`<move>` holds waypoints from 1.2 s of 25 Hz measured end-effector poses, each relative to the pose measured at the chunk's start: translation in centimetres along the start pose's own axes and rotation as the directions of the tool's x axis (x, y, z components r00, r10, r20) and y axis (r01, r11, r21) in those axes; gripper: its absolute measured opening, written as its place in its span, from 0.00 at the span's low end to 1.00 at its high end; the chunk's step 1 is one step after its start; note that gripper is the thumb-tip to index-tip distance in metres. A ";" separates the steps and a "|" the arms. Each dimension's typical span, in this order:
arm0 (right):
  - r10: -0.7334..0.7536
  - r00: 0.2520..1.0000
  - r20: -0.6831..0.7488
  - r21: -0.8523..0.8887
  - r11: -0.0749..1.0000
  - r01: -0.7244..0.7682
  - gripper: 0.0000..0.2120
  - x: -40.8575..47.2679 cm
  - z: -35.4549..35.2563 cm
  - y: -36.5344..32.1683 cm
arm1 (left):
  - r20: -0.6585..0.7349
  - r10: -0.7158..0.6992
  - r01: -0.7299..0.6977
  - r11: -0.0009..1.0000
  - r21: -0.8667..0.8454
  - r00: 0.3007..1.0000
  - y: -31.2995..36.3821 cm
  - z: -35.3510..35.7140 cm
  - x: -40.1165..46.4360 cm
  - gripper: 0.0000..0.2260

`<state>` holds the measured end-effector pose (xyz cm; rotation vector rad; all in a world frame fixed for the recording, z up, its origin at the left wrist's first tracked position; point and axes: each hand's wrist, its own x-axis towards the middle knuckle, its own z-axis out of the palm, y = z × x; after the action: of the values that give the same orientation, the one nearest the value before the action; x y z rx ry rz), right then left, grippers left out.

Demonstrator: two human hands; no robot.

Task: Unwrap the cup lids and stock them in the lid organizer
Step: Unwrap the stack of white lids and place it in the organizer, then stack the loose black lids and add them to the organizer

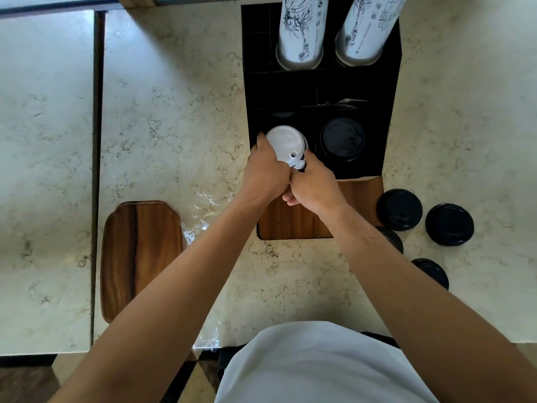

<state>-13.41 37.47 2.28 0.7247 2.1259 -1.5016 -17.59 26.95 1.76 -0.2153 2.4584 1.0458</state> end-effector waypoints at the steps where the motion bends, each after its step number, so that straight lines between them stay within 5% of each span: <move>1: -0.032 0.999 -0.008 -0.043 0.999 0.032 0.21 -0.3 -0.1 0.2 | -0.009 0.026 -0.026 0.999 -0.018 1.000 -0.1 -0.2 -0.4 0.29; 7: -0.128 0.992 -0.023 -0.191 0.974 0.121 0.26 -2.2 -1.6 1.2 | -0.071 0.069 -0.077 0.991 -0.109 0.995 -1.4 -0.8 -3.4 0.26; 14: -0.243 0.968 -0.063 -0.145 0.962 0.232 0.17 -6.2 -3.1 3.3 | -0.100 0.070 -0.080 0.992 -0.096 0.993 -3.0 -1.2 -8.3 0.20; 26: -0.266 0.893 -0.362 -0.341 0.930 0.139 0.11 -11.8 -8.1 13.3 | 0.208 -0.025 0.043 0.996 -0.082 0.978 -3.5 5.2 -13.7 0.15; 30: -0.171 0.896 -0.411 -0.402 0.916 -0.010 0.20 -12.6 -10.1 15.2 | 0.282 -0.089 0.128 0.984 -0.123 0.955 -3.4 7.5 -13.7 0.14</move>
<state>5.50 49.11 2.34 0.8898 2.7175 -0.9440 -1.81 29.45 1.50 -0.2302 2.1034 1.1197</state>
